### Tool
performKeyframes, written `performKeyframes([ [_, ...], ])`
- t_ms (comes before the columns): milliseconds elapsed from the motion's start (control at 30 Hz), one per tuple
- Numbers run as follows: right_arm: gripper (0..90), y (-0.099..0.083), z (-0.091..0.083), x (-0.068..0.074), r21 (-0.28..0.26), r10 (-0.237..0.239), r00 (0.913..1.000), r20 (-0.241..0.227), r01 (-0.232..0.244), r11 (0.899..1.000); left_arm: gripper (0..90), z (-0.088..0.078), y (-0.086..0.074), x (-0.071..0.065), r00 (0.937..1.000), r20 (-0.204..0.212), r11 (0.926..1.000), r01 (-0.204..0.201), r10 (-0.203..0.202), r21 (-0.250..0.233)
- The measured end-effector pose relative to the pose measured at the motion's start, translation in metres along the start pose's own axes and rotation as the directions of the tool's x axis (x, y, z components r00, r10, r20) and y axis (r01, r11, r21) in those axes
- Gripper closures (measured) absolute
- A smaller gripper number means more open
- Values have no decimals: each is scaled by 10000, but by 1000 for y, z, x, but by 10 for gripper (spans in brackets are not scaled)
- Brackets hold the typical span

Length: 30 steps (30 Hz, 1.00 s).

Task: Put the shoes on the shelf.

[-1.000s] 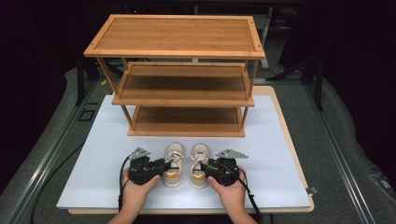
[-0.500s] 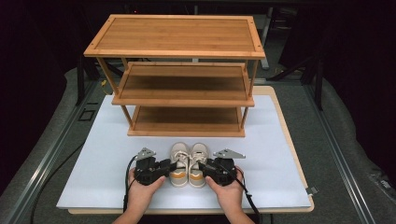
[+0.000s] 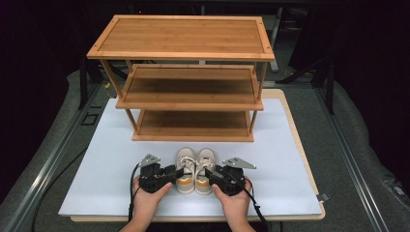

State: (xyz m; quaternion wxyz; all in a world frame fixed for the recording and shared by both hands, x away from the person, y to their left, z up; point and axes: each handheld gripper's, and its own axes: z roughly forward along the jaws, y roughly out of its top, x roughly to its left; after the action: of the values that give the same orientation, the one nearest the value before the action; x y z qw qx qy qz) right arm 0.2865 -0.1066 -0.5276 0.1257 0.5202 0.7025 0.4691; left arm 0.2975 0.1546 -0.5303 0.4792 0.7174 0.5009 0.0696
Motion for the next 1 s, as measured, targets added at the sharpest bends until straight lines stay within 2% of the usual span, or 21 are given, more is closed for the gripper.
performKeyframes([
  [100,525,-3,1,2,-159,92,9999,107,-90,9998,507,1,-2,-1,9999,-32,9998,104,-105,-170],
  [200,548,-6,1,2,-263,394,9990,197,-389,9989,509,1,-6,0,9997,24,9987,240,-239,-443],
  [267,557,-9,0,1,-423,690,9976,85,-685,9967,512,1,-9,1,9987,114,9963,496,-489,-695],
  [300,557,-9,0,1,-423,690,9976,85,-685,9967,513,1,-9,1,9987,114,9963,496,-489,-695],
  [333,551,-13,1,0,-666,941,9956,-14,-940,9933,513,1,-10,1,9984,144,9950,557,-547,-824],
  [433,542,-13,3,0,-732,1104,9939,-28,-1103,9912,512,2,-13,2,9972,231,9922,733,-713,-1013],
  [600,538,-14,6,1,-786,1137,9935,84,-1127,9905,500,5,-15,2,9960,174,9890,894,-879,-1176],
  [833,540,-13,7,-1,-699,1209,9927,23,-1204,9903,502,6,-15,2,9963,116,9891,861,-853,-1193],
  [1000,532,-15,8,1,-961,1150,9932,180,-1127,9890,512,6,-17,2,9948,168,9857,1019,-1005,-1344],
])
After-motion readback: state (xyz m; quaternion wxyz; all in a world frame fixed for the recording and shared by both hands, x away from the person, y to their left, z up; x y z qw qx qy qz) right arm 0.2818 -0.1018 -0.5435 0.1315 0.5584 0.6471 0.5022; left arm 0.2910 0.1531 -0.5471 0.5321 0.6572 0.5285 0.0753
